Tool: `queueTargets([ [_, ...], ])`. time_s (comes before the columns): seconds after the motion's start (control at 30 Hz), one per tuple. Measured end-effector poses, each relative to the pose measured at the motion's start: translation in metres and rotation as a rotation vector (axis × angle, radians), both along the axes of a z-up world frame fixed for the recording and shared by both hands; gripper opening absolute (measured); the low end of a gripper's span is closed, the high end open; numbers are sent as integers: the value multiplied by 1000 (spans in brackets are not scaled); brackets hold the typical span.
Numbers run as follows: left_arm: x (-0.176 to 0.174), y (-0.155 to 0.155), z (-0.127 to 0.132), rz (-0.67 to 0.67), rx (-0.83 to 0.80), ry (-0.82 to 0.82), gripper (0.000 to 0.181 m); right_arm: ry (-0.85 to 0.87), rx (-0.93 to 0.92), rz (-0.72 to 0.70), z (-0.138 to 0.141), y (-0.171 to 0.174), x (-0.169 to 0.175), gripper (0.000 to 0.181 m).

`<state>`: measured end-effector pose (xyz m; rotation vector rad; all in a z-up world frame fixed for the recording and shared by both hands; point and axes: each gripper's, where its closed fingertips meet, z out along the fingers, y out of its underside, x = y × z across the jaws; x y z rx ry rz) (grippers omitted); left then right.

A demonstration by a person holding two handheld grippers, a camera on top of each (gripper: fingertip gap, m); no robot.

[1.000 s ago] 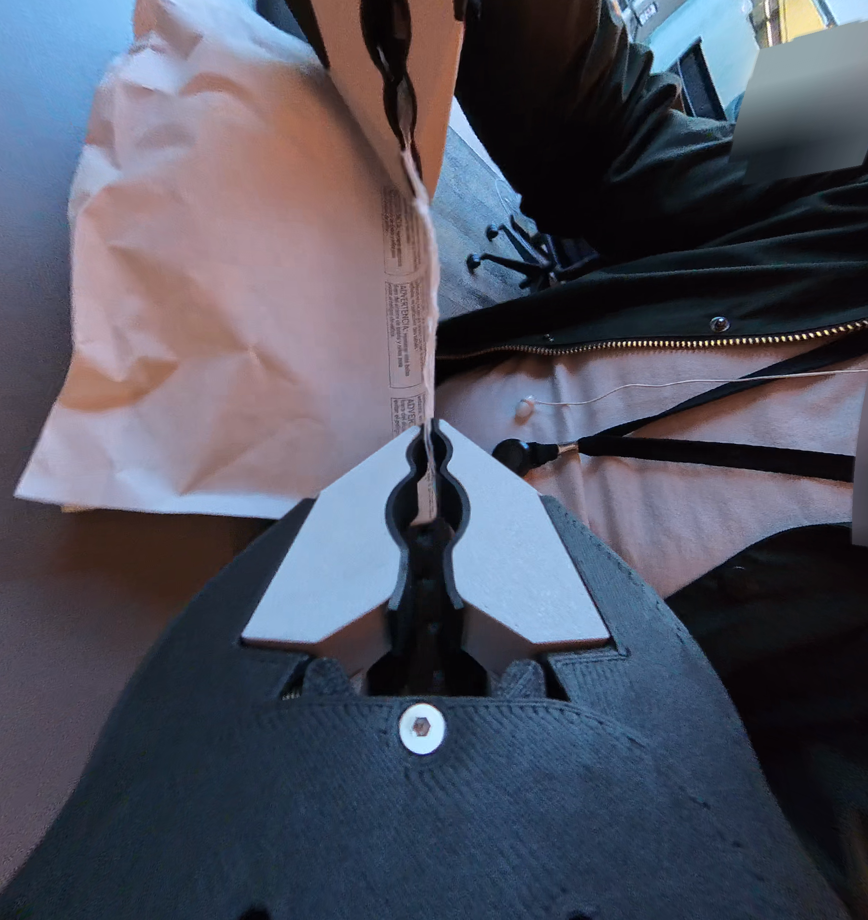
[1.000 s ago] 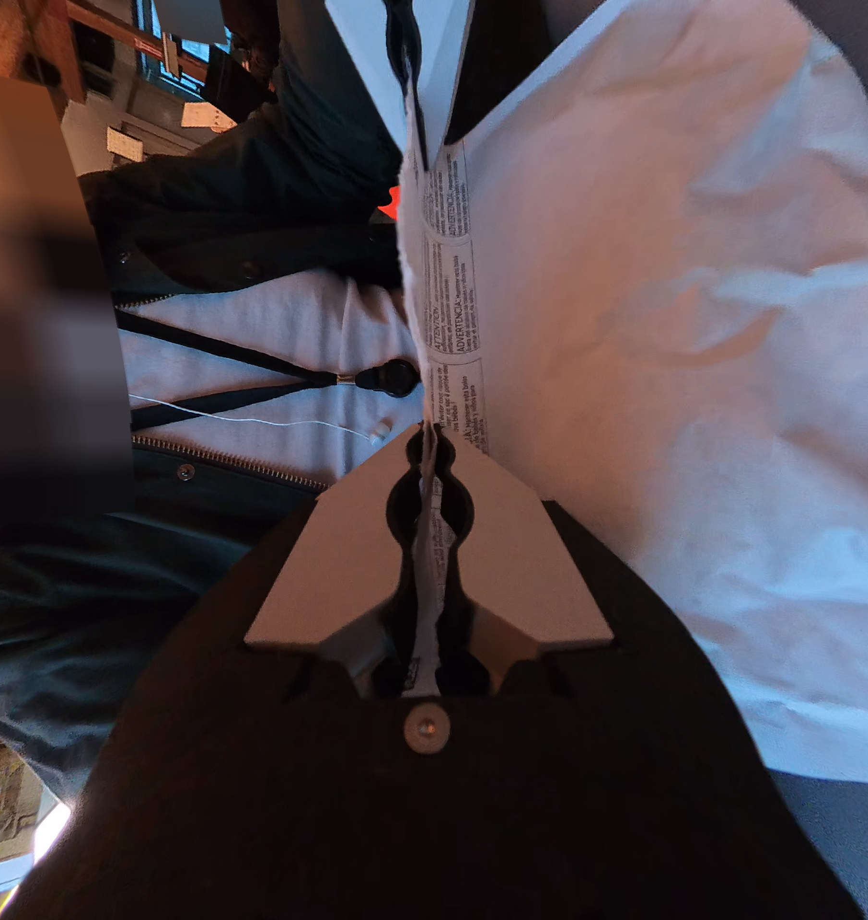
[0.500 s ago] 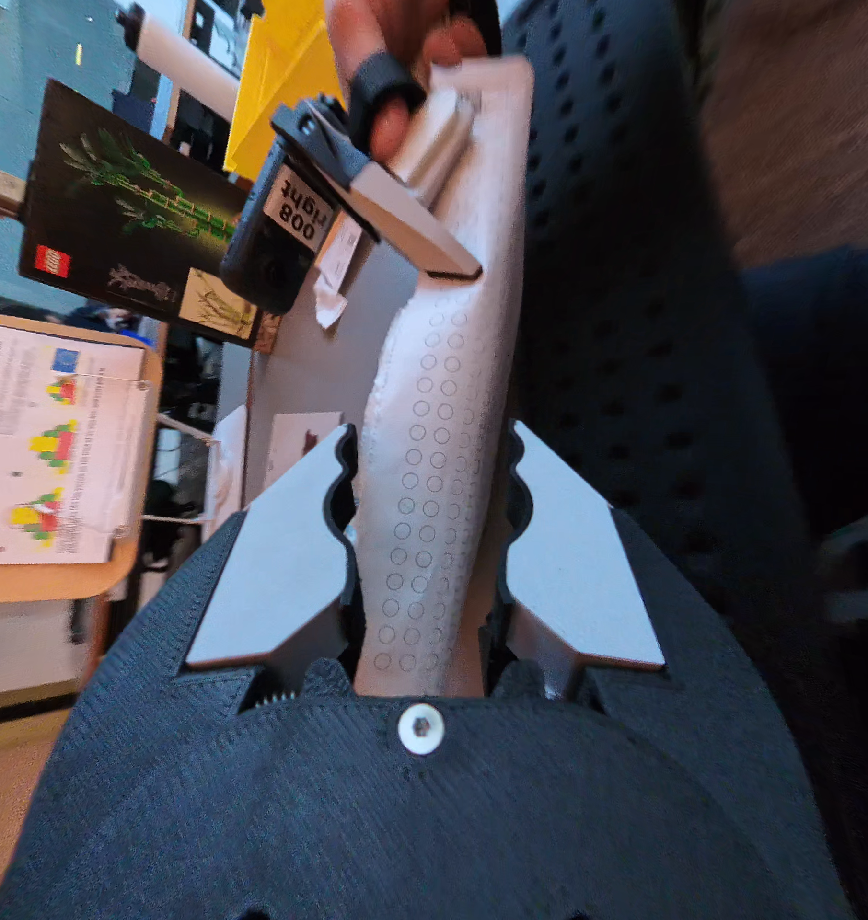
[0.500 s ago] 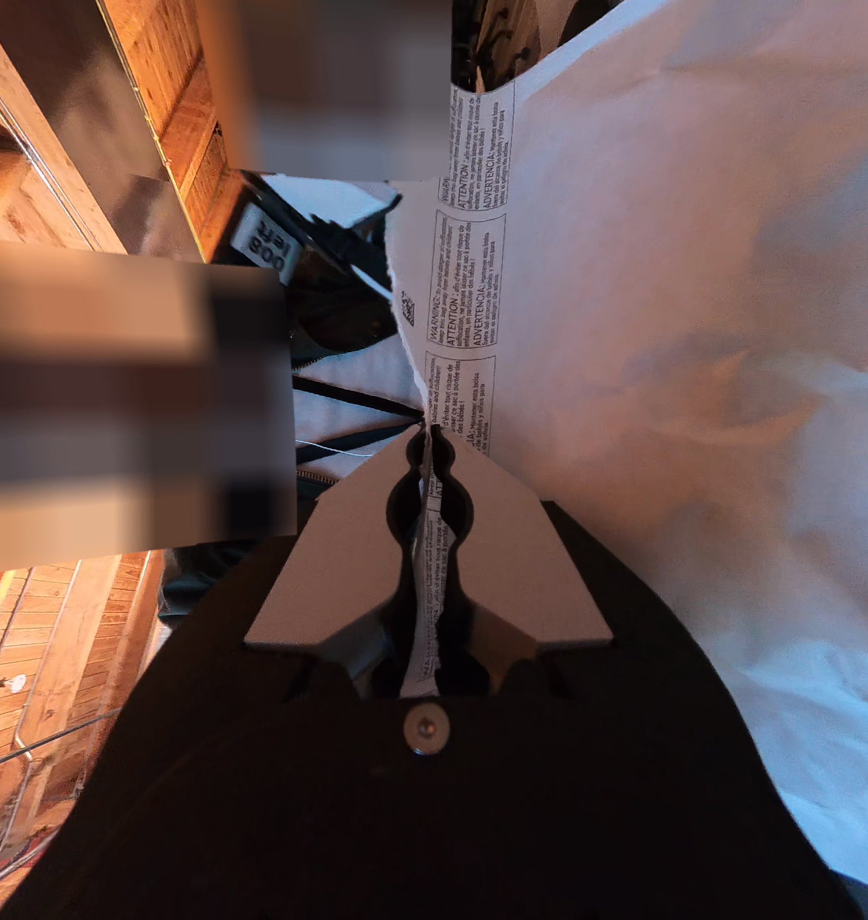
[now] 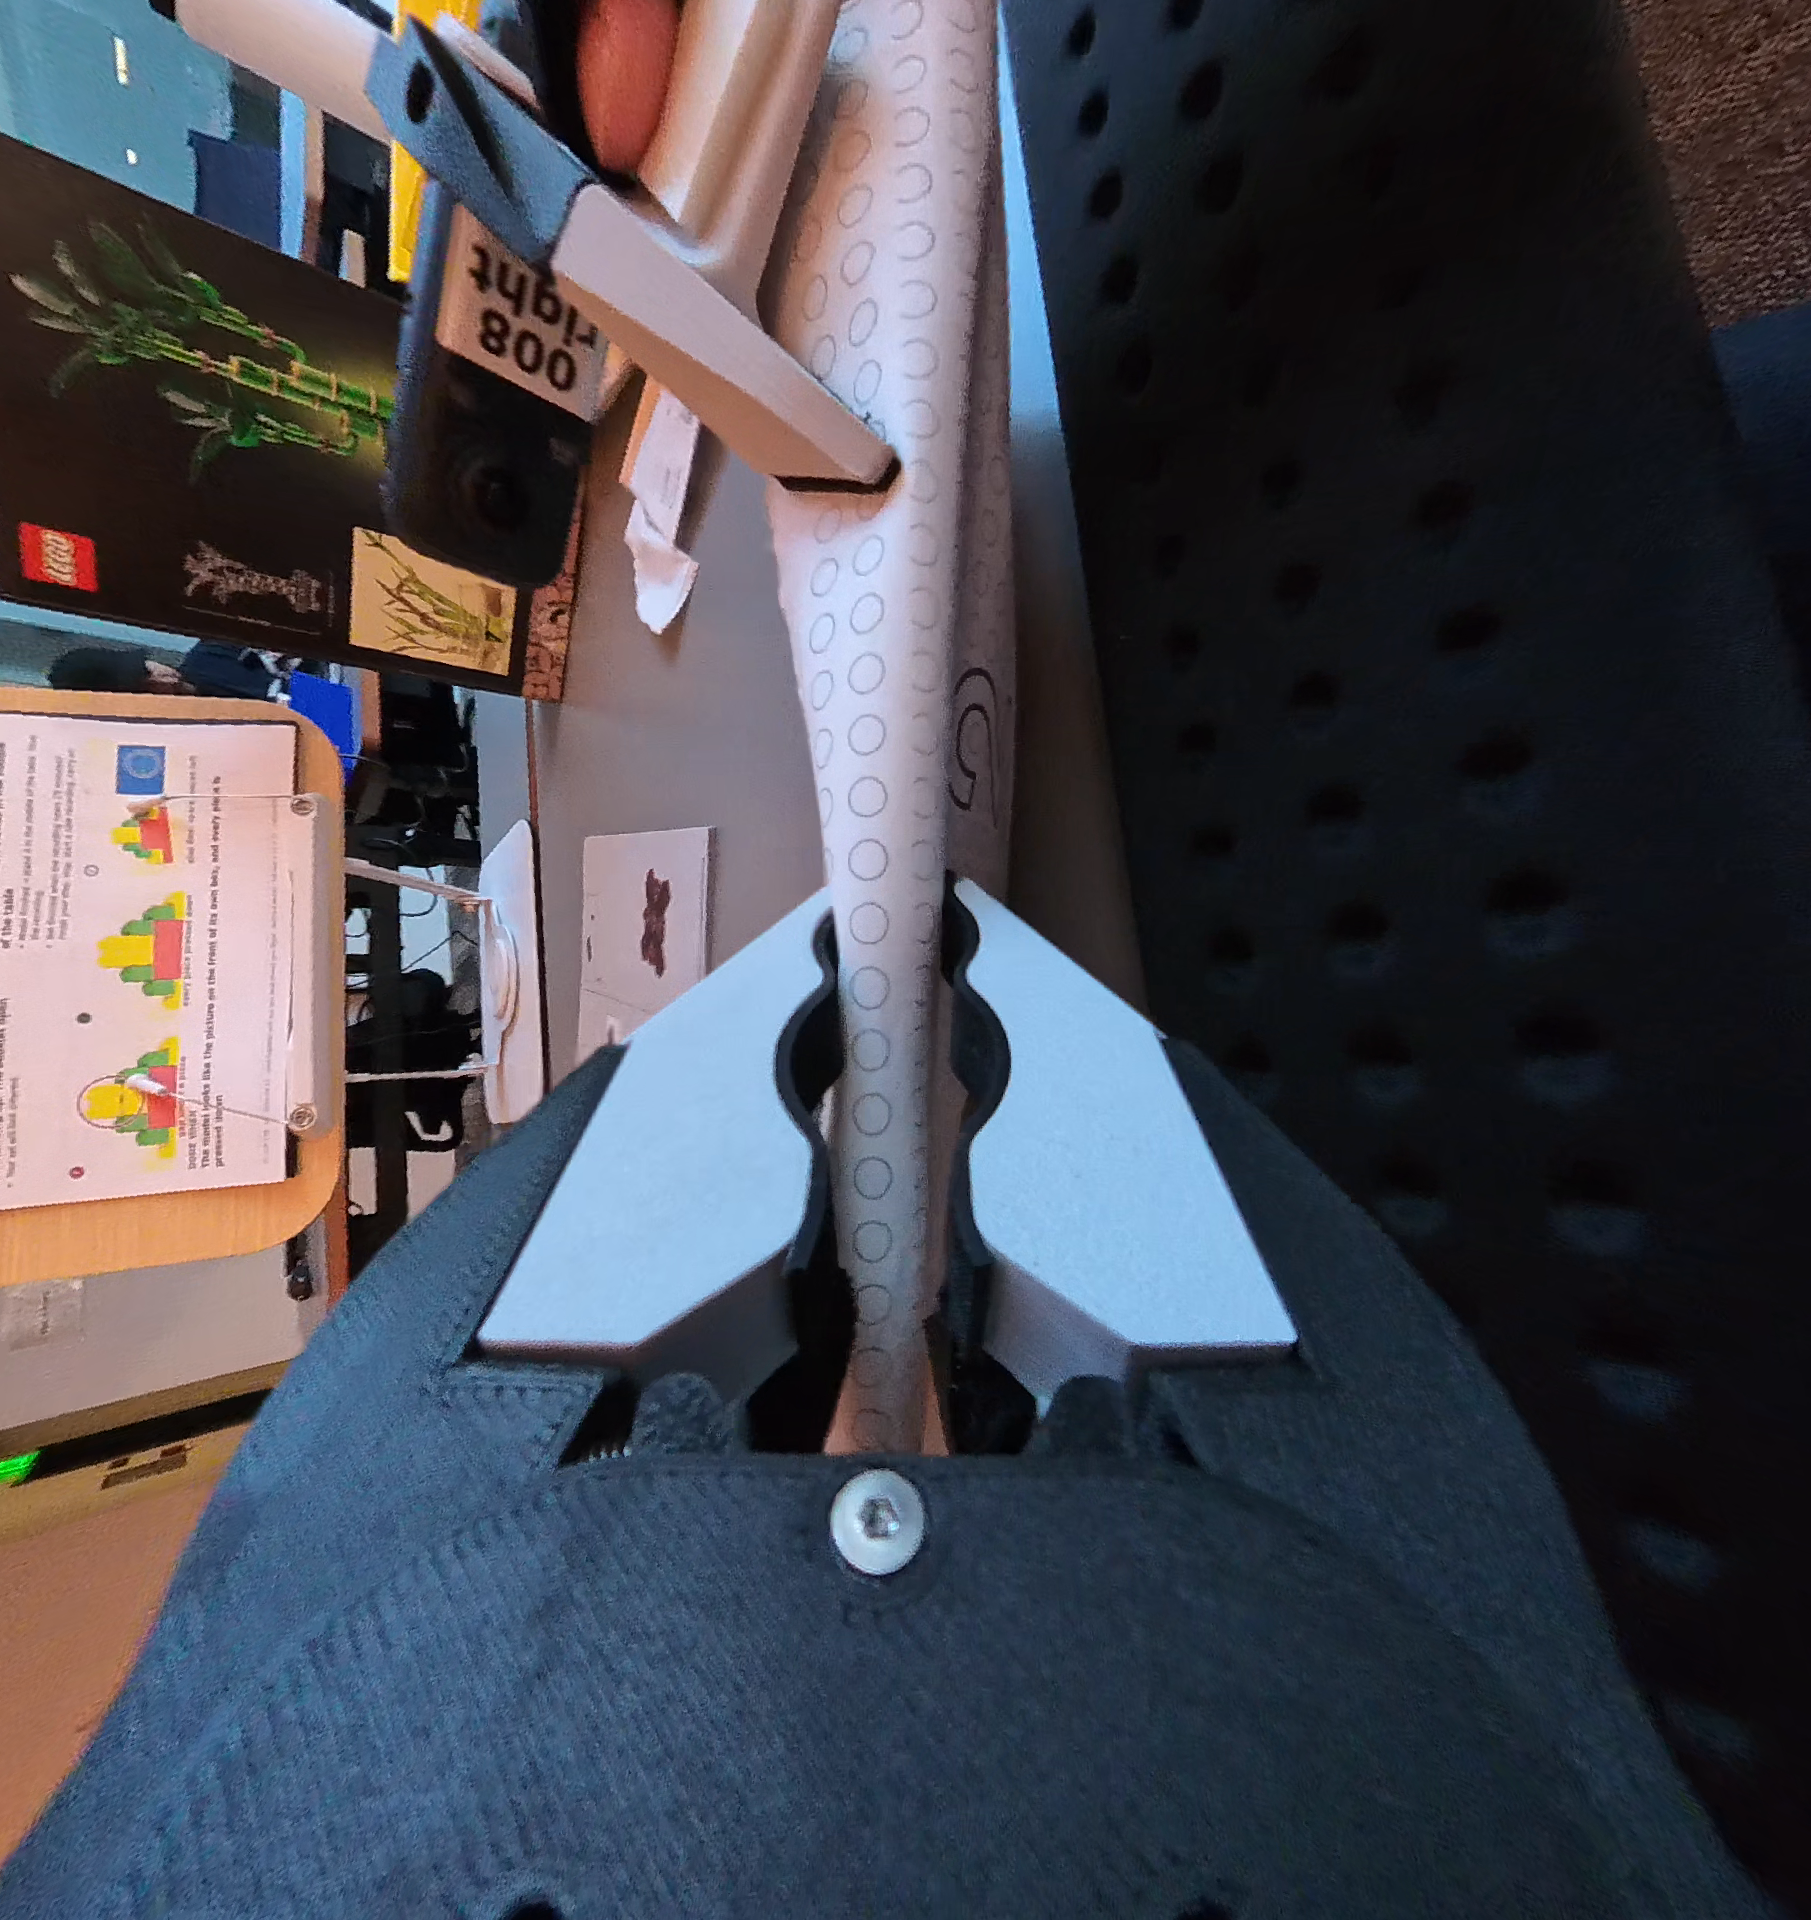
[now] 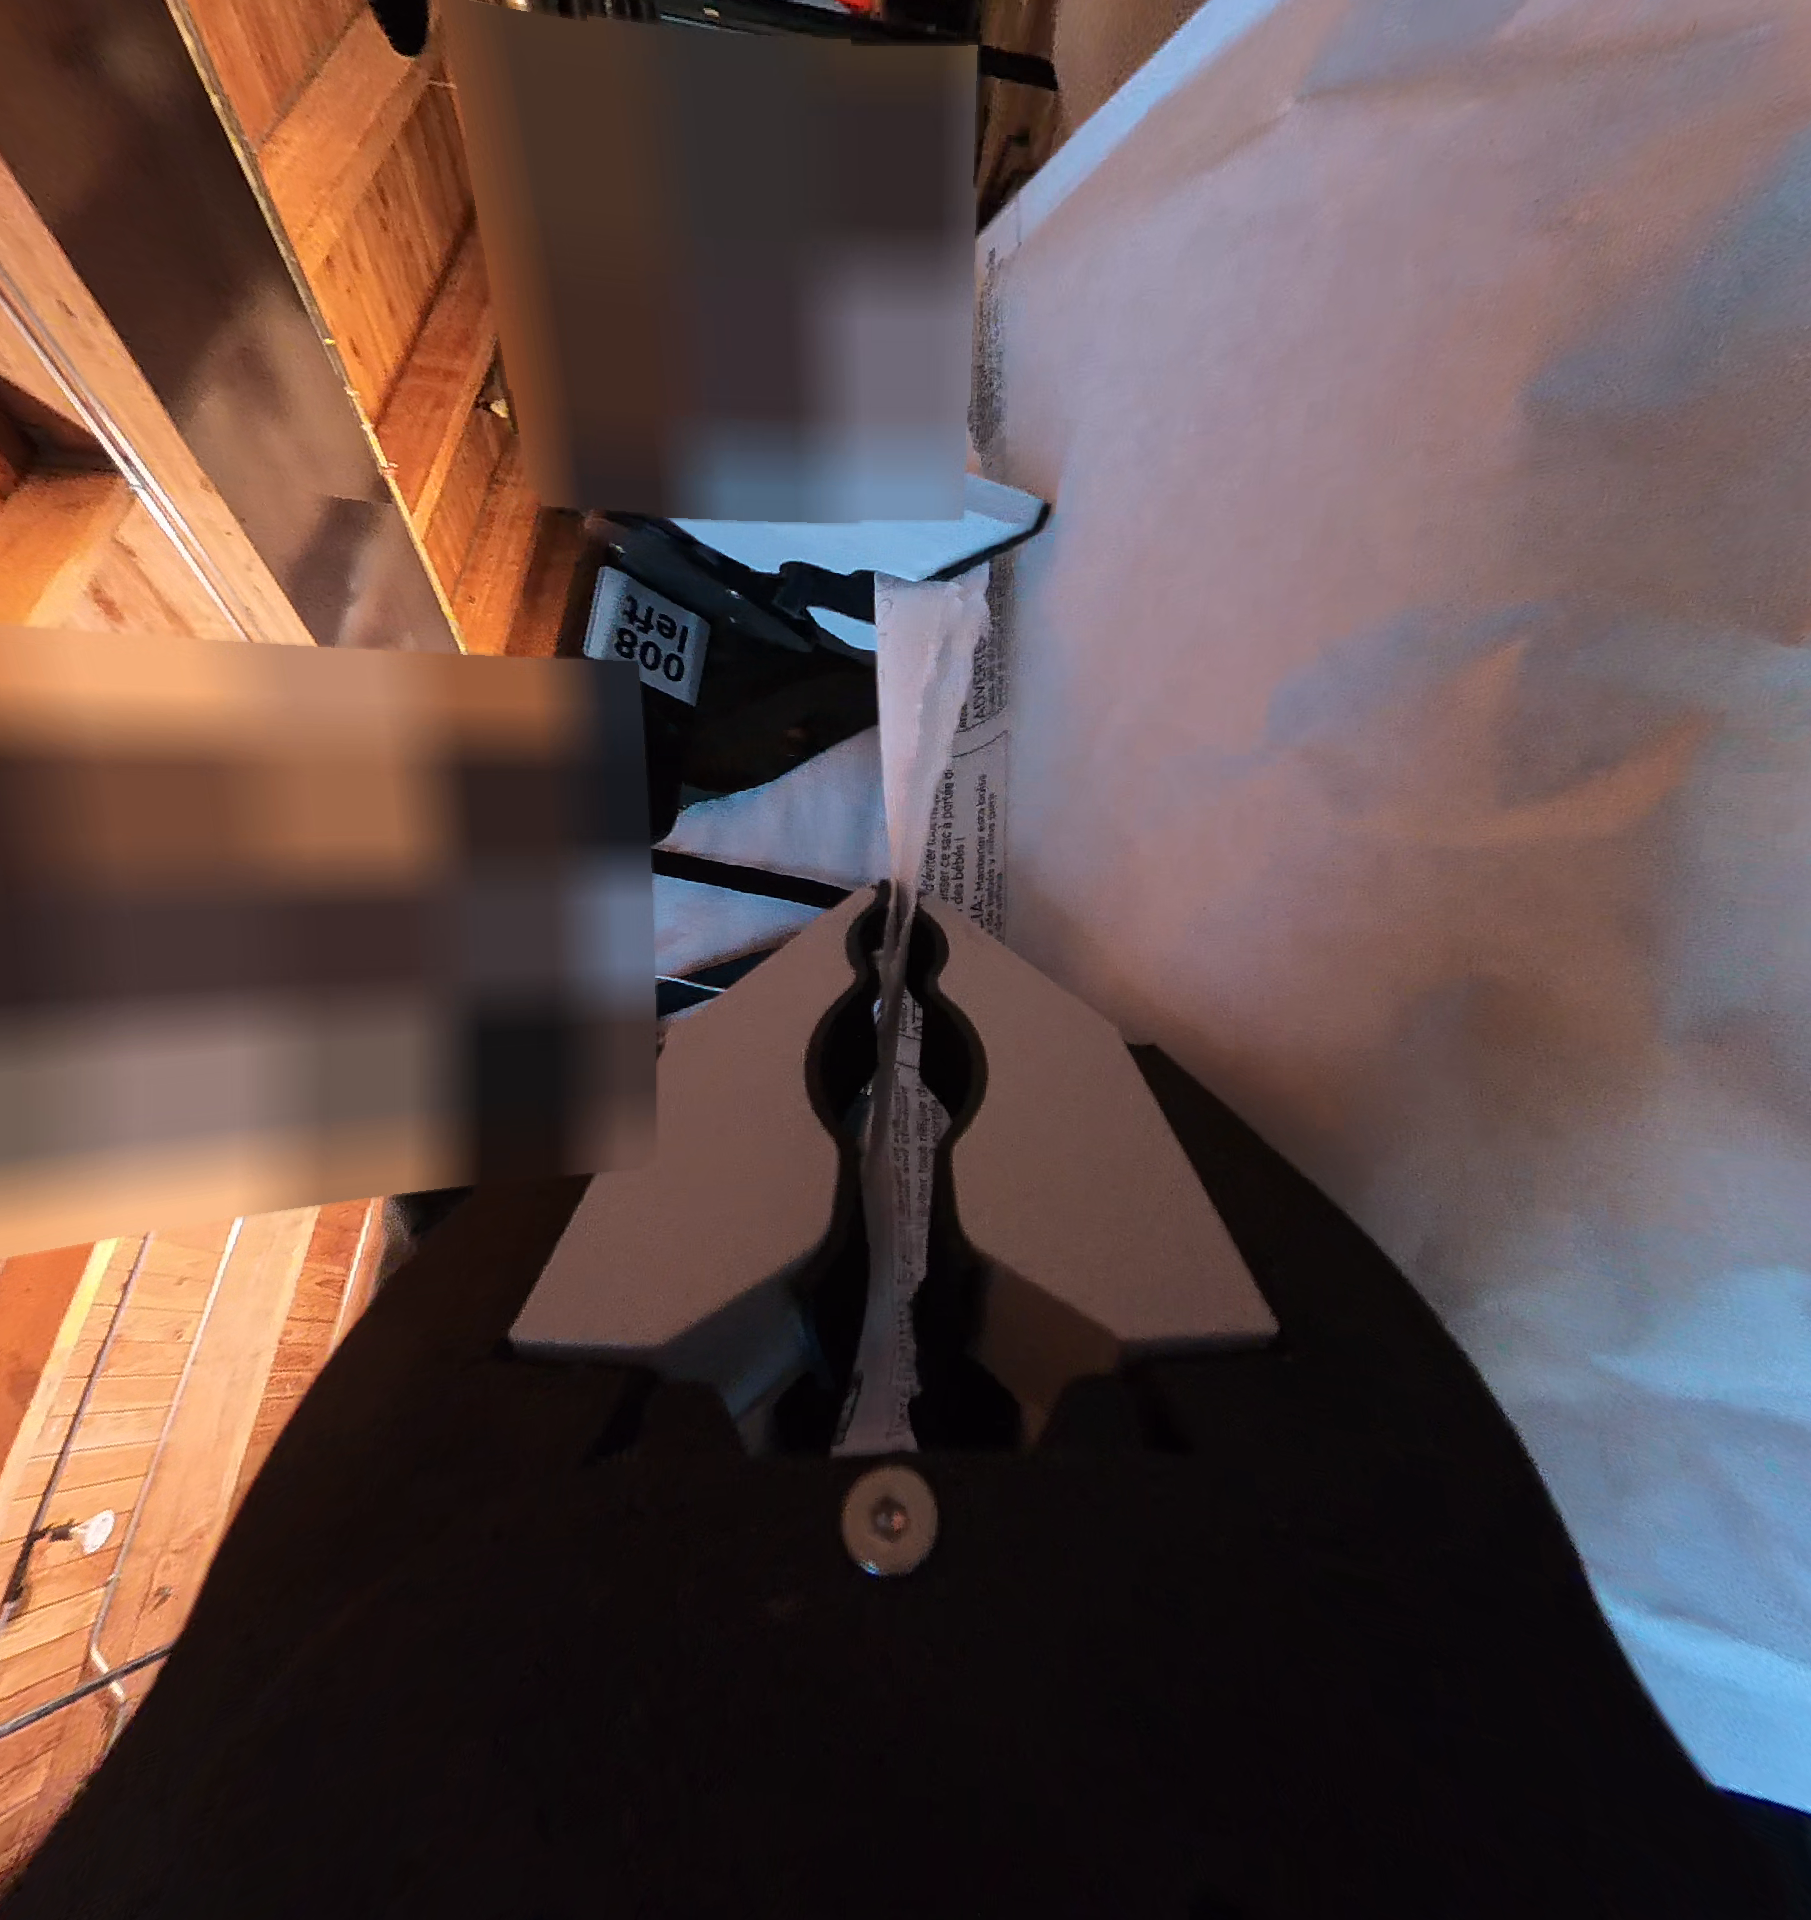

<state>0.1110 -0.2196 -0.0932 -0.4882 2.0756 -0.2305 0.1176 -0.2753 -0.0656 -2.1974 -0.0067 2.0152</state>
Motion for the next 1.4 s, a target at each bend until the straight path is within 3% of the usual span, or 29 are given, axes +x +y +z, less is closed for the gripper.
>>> queueTargets([
  [0.03, 0, -1, -2, -4, -10, 12, 10, -13, 4, 2, -1, -1, 0, 0],
  [0.37, -2, 1, -13, 2, -43, 59, 5, -108, 88, -40, -6, -13, 19, 3],
  [0.57, -2, 1, -16, 0, -32, 76, 1, -378, 316, -86, -6, -14, 38, 24],
  [0.67, -3, 1, -19, -3, -35, 88, 0, -627, 541, -159, 1, -8, 55, 27],
  [0.73, -3, 0, -19, -3, -39, 93, 0, -902, 778, -195, 7, -1, 59, 39],
  [0.8, -3, 0, -20, -1, -45, 99, 0, -1138, 1052, -150, 14, -1, 43, 45],
  [0.9, -3, 0, -19, 2, -46, 104, 0, -1351, 1347, -89, 14, 0, 5, 50],
  [1.13, -4, -1, -19, 6, -49, 108, 0, -1856, 1413, -65, -23, 15, 0, 50],
  [1.27, -5, 2, -18, 15, -46, 88, 1, -1902, 1357, -287, -9, 0, 25, 52],
  [1.33, -6, 5, -17, 20, -45, 74, 3, -1797, 1280, -495, 2, -14, 48, 70],
  [1.4, -7, 7, -16, 23, -55, 70, 3, -1594, 1223, -666, 7, -28, 60, 75],
])
